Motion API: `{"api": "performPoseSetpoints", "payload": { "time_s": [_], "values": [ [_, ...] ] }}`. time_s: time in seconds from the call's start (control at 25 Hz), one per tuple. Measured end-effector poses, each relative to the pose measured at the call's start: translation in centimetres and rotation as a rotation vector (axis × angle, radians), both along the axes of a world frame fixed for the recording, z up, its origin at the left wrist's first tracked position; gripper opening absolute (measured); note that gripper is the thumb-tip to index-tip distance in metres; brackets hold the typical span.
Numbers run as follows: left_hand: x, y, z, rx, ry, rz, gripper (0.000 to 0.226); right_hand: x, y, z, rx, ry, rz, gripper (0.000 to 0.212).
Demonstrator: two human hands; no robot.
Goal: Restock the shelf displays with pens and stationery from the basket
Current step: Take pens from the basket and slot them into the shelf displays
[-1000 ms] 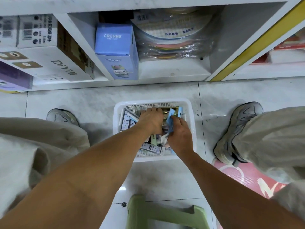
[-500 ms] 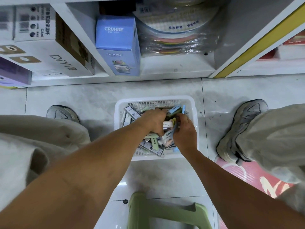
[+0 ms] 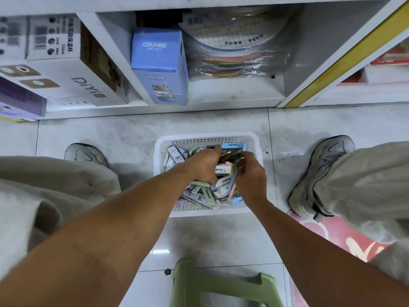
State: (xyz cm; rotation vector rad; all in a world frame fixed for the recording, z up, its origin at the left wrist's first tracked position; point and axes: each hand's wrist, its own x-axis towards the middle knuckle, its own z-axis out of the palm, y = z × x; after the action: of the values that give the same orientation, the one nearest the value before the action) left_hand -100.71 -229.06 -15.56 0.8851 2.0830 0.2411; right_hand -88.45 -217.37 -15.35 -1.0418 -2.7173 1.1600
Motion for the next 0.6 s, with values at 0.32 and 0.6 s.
{"api": "performPoseSetpoints", "payload": {
  "time_s": [0.32, 0.6],
  "values": [
    [0.4, -0.5, 0.6, 0.049, -0.083, 0.214, 0.081, 0.3, 1.4, 1.6, -0.112, -0.073, -0.063, 0.037],
    [-0.8, 0.2, 5.3, 0.308, -0.242, 0.333, 0.053, -1.1, 2.0, 3.6, -0.221, -0.121, 0.020, 0.036]
  ]
}}
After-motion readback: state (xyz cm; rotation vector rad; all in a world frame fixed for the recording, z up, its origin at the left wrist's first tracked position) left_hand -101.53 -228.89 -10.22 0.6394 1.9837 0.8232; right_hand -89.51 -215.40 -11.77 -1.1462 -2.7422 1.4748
